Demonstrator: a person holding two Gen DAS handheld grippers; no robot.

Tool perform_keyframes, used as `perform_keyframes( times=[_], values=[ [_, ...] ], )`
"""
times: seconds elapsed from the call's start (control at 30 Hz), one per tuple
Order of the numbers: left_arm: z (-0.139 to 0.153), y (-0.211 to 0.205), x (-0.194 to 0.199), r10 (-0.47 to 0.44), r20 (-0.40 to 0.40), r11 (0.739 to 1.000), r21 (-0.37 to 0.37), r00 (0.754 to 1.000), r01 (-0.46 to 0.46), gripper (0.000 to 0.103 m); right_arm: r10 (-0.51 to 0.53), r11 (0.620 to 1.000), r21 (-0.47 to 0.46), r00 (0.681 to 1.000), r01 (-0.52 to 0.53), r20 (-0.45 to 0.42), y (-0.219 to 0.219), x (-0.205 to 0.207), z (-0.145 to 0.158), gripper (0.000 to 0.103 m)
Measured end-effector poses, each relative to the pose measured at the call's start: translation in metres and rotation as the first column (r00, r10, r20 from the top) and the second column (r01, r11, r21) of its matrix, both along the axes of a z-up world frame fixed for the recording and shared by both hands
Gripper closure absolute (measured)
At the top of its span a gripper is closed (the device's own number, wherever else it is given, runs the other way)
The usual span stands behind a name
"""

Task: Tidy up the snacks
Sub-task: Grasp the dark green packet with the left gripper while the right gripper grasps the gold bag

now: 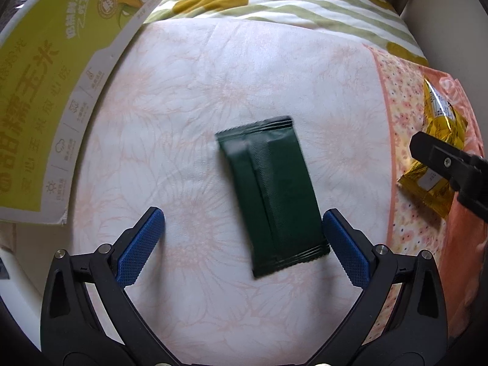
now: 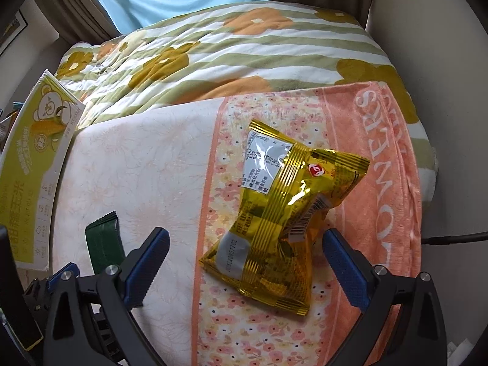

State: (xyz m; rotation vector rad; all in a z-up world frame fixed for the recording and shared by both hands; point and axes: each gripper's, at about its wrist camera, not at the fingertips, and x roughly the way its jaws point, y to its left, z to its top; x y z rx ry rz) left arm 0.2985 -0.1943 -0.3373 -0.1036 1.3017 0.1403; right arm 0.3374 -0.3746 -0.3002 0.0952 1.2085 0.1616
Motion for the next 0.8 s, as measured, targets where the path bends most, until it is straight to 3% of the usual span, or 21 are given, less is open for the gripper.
perform_keyframes(
  times=[0.23, 0.43, 0.5, 0.6, 0.8],
  values=[
    [0.006, -0.003, 0.008, -0.079, 0.011, 0.995, 0.056, 0.997, 0.078, 0.007, -0.021, 1.000, 0.006, 1.000, 0.021, -0.017, -0.005, 0.004, -0.011, 0.003],
    [0.010, -0.006, 0.017, -0.062, 0.033, 0.998, -0.012, 0.998, 0.062, 0.027, -0.014, 1.000, -0.001, 1.000, 0.014, -0.016, -0.004, 0.007, -0.015, 0.009],
    [0.012, -0.009, 0.019, -0.086, 0.045, 0.996, -0.013, 0.995, 0.086, 0.044, -0.008, 1.000, -0.009, 1.000, 0.008, -0.016, -0.004, 0.009, -0.015, 0.012],
    [0.015, -0.013, 0.023, -0.110, 0.044, 0.994, -0.018, 0.993, 0.110, 0.059, -0.005, 1.000, -0.019, 1.000, 0.005, -0.008, -0.005, 0.009, -0.014, 0.018],
    [0.015, -0.012, 0.026, -0.123, 0.033, 0.992, -0.028, 0.992, 0.124, 0.061, -0.007, 1.000, -0.020, 1.000, 0.007, -0.003, -0.007, 0.009, -0.014, 0.024]
  ],
)
